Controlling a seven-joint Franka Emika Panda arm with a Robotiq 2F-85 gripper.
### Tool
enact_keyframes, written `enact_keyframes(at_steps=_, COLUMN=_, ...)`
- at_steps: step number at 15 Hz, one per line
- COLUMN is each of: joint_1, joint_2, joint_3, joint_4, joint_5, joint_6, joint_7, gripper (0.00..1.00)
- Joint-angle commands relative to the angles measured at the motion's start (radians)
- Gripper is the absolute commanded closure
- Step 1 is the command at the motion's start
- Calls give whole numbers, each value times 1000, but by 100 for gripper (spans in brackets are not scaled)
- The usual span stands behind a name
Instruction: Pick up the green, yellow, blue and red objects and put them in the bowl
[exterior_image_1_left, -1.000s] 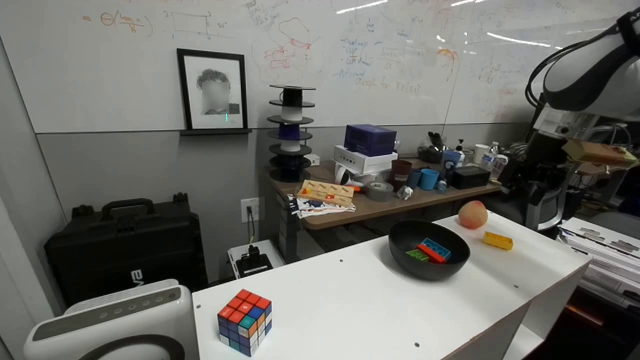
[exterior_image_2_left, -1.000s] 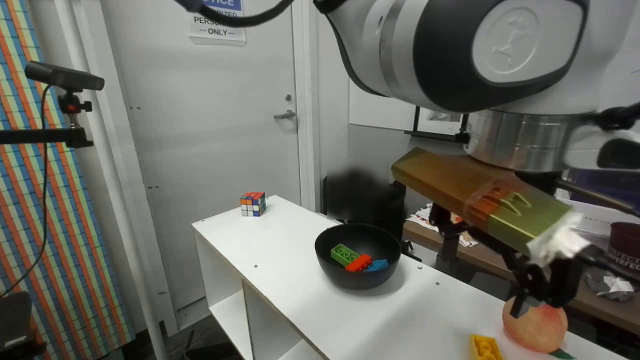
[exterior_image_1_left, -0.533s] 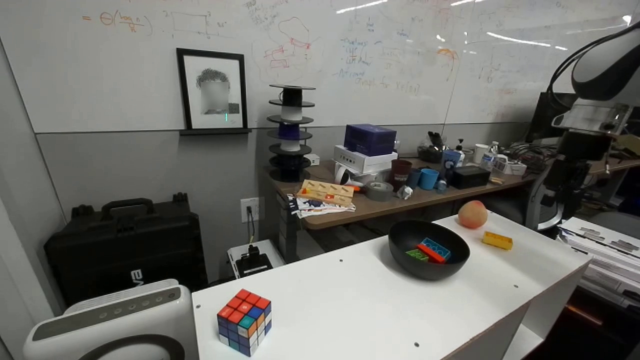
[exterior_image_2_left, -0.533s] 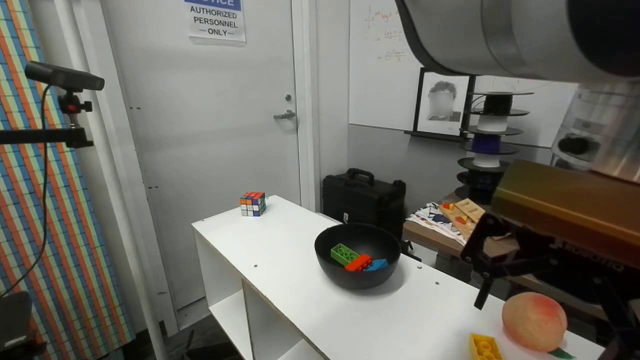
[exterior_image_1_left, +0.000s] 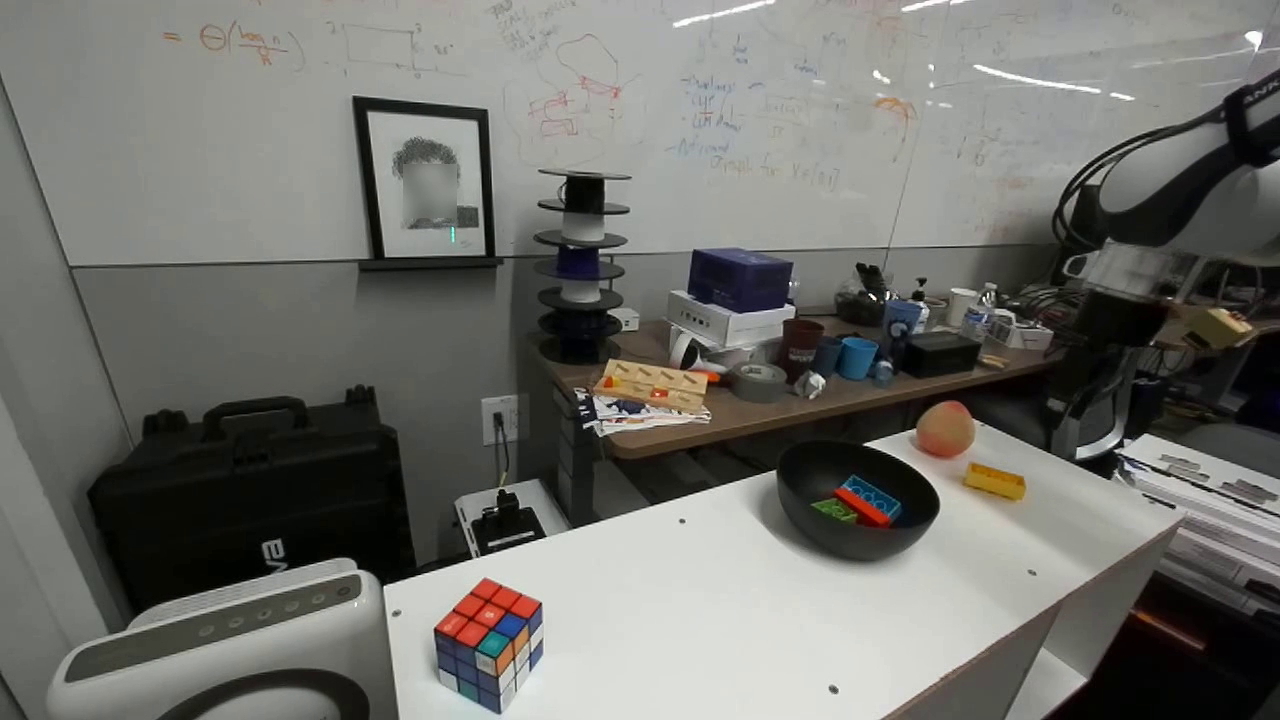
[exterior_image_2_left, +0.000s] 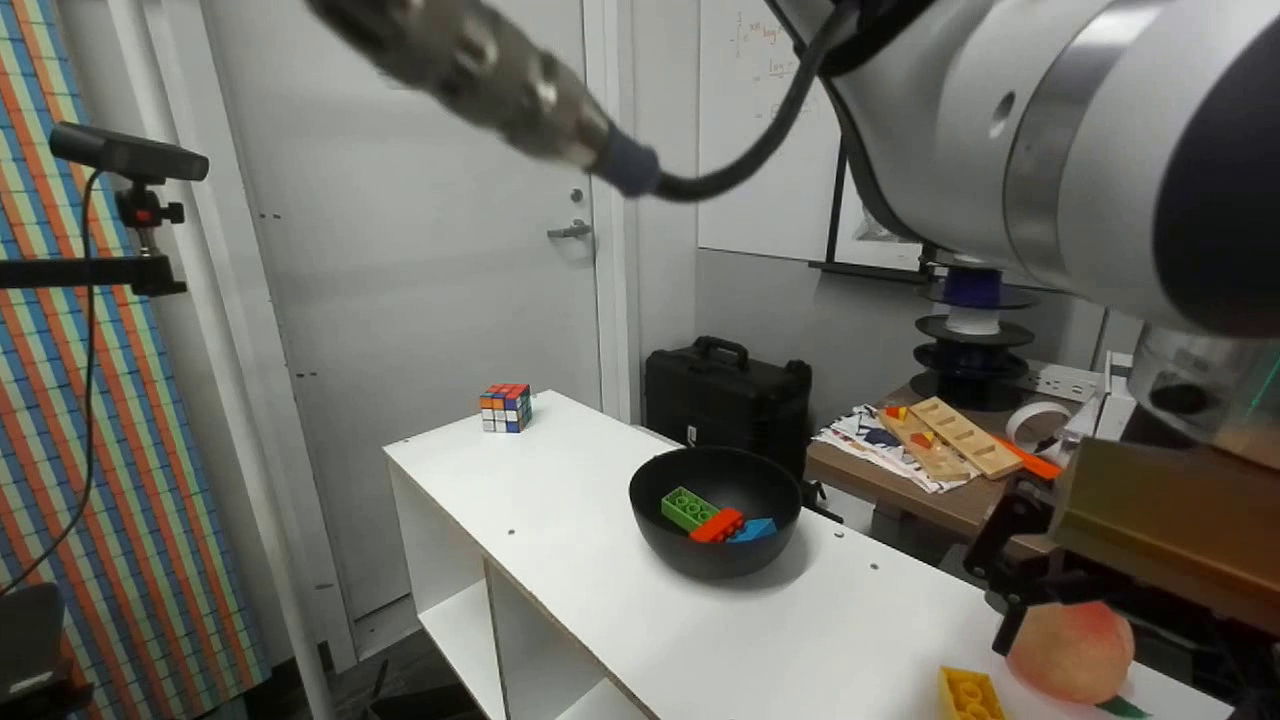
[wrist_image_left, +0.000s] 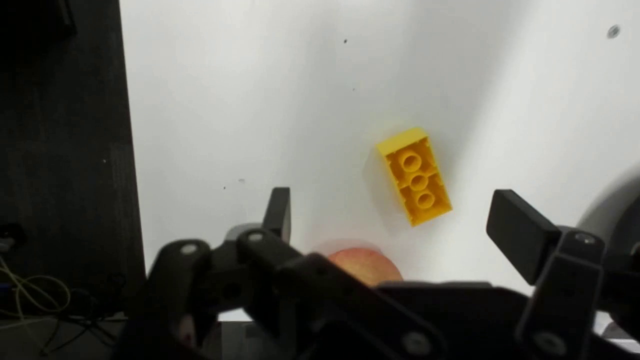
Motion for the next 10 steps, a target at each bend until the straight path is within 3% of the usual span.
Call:
enact_keyframes(at_steps=1, joint_1=41, joint_2=76, joint_3=-27, joint_4=109, joint_5=-9, joint_6=0, joint_7=157, gripper=0)
enact_keyframes(at_steps=2, joint_1=4, joint_2=48, joint_3=6, joint_4=46, joint_5=-11, joint_6=17, joint_7=69, gripper=0)
enact_keyframes(at_steps=5, joint_1=19, joint_2=70, joint_3=1, joint_4=76, joint_5=-17, joint_6=18, joint_7=138, gripper=0)
enact_keyframes(at_steps=10, joint_1=20, joint_2=71, joint_3=-2, joint_4=83, joint_5=-18, joint_6=16, joint_7=148, gripper=0)
